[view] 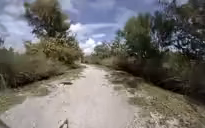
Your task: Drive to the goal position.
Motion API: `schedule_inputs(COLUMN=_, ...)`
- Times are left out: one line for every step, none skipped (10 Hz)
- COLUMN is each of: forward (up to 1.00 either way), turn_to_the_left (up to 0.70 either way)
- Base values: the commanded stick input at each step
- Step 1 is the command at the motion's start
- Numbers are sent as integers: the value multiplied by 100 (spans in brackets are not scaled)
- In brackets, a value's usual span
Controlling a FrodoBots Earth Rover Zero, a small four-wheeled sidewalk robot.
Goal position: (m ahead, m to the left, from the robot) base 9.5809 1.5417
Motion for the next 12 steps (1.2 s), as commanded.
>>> schedule_inputs(forward=85, turn_to_the_left=0)
schedule_inputs(forward=85, turn_to_the_left=0)
schedule_inputs(forward=85, turn_to_the_left=0)
schedule_inputs(forward=85, turn_to_the_left=0)
schedule_inputs(forward=85, turn_to_the_left=0)
schedule_inputs(forward=85, turn_to_the_left=0)
schedule_inputs(forward=85, turn_to_the_left=0)
schedule_inputs(forward=85, turn_to_the_left=0)
schedule_inputs(forward=85, turn_to_the_left=0)
schedule_inputs(forward=85, turn_to_the_left=0)
schedule_inputs(forward=85, turn_to_the_left=0)
schedule_inputs(forward=85, turn_to_the_left=0)
